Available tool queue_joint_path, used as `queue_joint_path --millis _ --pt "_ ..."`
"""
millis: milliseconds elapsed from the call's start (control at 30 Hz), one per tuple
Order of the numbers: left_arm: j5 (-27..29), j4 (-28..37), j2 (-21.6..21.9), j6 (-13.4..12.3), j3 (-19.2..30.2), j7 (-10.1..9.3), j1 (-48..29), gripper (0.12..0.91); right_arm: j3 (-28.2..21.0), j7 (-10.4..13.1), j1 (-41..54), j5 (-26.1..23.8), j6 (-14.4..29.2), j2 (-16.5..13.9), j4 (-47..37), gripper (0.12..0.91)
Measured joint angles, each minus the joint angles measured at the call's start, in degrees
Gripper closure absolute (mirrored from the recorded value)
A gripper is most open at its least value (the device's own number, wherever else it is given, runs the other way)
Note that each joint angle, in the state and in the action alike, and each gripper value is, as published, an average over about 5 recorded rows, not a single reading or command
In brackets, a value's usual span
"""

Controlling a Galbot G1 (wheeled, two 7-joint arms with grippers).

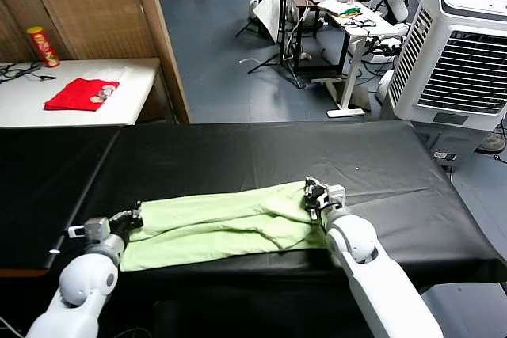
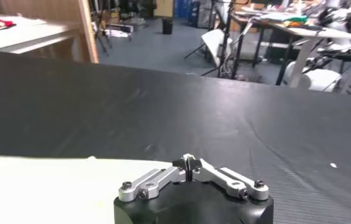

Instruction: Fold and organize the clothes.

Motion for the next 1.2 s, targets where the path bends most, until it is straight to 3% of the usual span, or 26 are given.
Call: queue_joint_path --millis 100,200,467,567,633,1067,1200 --pt "0.63 -0.07 -0.04 -0.08 0.01 0.74 -0.28 0.894 0.44 -1.05 -1.23 0.09 -0.15 -0.06 0.95 0.86" --pt "0.74 -0.53 0.19 -0.14 -0.1 1.24 -0.36 0.808 1.0 -2.04 -2.28 0.1 -0.28 -0.61 2.05 0.722" --pt "-1.17 -3.39 1.41 0.02 -1.95 1.39 1.73 0.393 2.93 -3.46 -5.13 0.27 -0.16 -2.75 5.99 0.297" --pt "-3.27 -5.31 1.03 -0.05 -3.23 1.33 3.91 0.272 3.64 -3.95 -6.73 0.44 0.03 -3.45 7.77 0.237" --pt "-4.58 -6.85 0.51 -0.29 -4.21 1.26 5.86 0.242 4.07 -4.1 -7.77 0.62 0.12 -3.86 8.88 0.23" --pt "-7.15 -11.22 -4.11 -1.57 -6.88 1.37 16.03 0.247 4.47 -3.58 -9.49 1.76 0.14 -4.5 12.79 0.227" --pt "-7.67 -11.25 -5.35 -1.7 -6.43 1.6 16.86 0.398 4.49 -3.54 -9.8 1.75 0.12 -4.54 13.24 0.227"
